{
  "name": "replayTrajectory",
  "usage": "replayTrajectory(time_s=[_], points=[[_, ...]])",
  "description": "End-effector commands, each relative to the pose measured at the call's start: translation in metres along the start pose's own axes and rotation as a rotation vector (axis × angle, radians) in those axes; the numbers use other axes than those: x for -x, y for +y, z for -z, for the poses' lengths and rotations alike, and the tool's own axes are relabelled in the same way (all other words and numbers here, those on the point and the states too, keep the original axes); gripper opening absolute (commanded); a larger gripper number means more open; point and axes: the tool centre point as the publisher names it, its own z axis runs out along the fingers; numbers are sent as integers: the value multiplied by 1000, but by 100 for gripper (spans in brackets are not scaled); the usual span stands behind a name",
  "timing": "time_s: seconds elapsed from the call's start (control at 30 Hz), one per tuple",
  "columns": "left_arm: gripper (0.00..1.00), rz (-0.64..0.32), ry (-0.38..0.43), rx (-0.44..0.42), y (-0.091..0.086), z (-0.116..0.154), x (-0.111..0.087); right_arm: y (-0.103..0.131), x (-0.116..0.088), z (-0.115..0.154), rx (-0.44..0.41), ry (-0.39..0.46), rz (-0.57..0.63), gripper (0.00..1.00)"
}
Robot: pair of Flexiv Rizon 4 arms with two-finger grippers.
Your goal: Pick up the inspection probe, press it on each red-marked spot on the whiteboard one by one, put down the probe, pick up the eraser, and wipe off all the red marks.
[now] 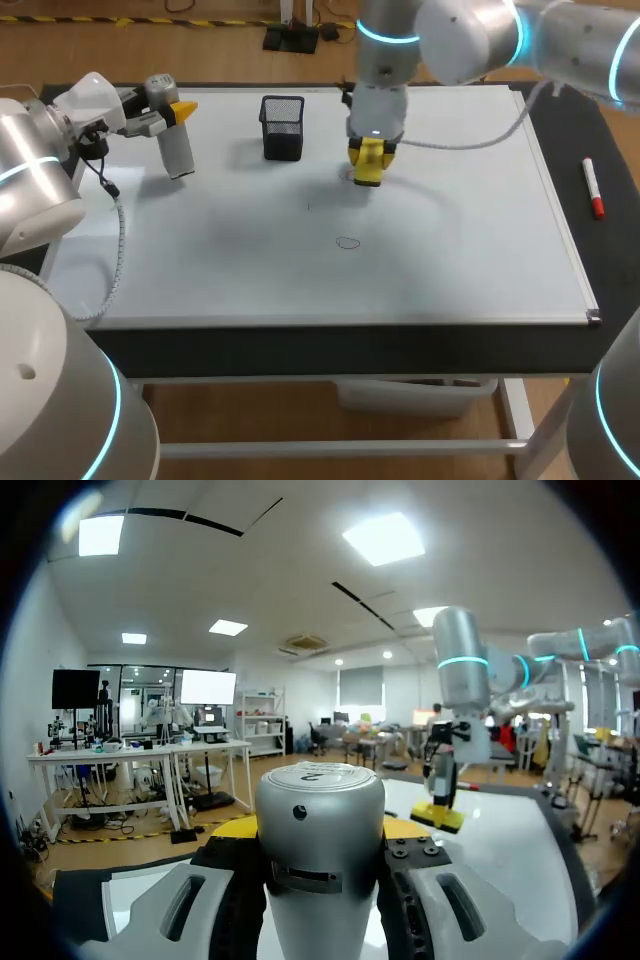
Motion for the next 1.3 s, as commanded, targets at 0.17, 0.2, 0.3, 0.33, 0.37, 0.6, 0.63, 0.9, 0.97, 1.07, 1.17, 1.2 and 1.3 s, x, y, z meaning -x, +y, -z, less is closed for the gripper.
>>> replayTrajectory(time_s=[0.17, 0.2, 0.3, 0.33, 0.37, 0.6, 0.63, 0.9, 0.97, 1.07, 1.17, 1.2, 1.3], points=[[0, -1, -2, -2, 0, -1, 0, -1, 30, -7, -3, 67, 58, 0], [0, -1, -2, -2, 0, -1, 0, -1, 32, -8, -2, 70, 63, 0], [0, -1, -2, -2, 0, -1, 0, 0, 38, -11, -2, 72, 86, 0], [0, -1, -2, -2, 0, -1, 0, 0, 39, -12, -1, 74, 88, 0], [0, -1, -2, -2, 0, -1, 0, 0, 41, -13, -2, 73, 95, 0], [0, -1, -2, -2, 0, -1, 0, 3, 48, -18, -11, 48, 131, 0], [0, -1, -2, -2, 0, -1, 0, 3, 49, -19, -8, 41, 137, 0], [0, -1, -2, -2, 0, -1, 0, 2, 52, -25, 7, 21, 156, 0], [0, -1, -2, -2, 0, -1, 0, 3, 52, -27, 8, 21, 158, 0], [0, -1, -2, -2, 0, -1, 0, 3, 53, -31, 14, 26, 162, 0], [0, -1, -2, -2, 0, -1, 0, 3, 53, -32, 18, 28, 165, 0], [0, -1, -2, -2, 0, -1, 0, 3, 53, -33, 20, 29, 166, 0], [0, -1, -2, -2, 0, -1, 0, 3, 52, -35, 22, 31, 168, 0]])
